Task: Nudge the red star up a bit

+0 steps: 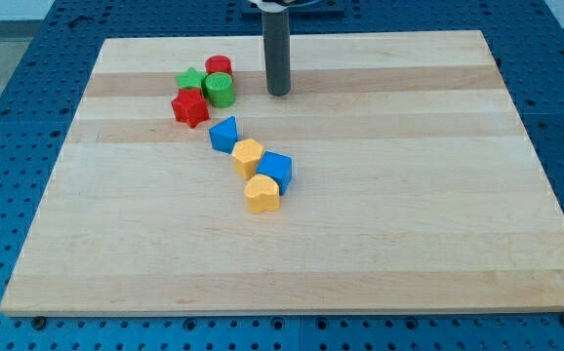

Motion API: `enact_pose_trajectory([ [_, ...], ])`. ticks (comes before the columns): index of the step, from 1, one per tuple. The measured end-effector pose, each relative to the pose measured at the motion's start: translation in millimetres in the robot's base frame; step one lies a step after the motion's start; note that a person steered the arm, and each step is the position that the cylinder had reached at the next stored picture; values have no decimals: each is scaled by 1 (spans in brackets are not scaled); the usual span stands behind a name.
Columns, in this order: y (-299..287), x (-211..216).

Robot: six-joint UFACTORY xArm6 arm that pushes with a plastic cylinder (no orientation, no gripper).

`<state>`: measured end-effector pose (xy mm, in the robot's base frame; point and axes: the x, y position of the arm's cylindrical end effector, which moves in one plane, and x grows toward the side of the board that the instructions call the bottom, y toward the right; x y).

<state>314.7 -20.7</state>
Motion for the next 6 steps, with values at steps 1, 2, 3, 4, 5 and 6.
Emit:
enact_pose_trajectory([
  [1, 58, 15],
  [2, 141, 57],
  [3, 194, 144],
  [4, 183, 246],
  [5, 121, 303],
  [6, 40, 303],
])
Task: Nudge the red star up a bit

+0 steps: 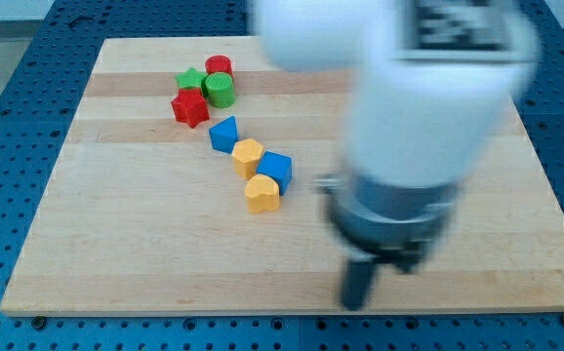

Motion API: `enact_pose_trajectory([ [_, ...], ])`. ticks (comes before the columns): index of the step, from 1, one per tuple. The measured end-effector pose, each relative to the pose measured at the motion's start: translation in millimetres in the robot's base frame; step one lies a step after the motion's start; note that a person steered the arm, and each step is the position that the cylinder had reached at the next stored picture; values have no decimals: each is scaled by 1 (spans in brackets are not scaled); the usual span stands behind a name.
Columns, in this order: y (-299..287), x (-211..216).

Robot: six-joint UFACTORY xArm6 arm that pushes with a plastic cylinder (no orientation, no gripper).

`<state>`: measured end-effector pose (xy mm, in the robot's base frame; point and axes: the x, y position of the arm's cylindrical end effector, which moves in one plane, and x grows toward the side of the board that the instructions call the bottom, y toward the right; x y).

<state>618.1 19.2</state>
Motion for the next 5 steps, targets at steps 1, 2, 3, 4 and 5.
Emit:
enact_pose_trajectory([
  [1, -105, -20],
  [2, -184, -52],
  [3, -202, -97],
  [4, -197, -132],
  [5, -188, -169],
])
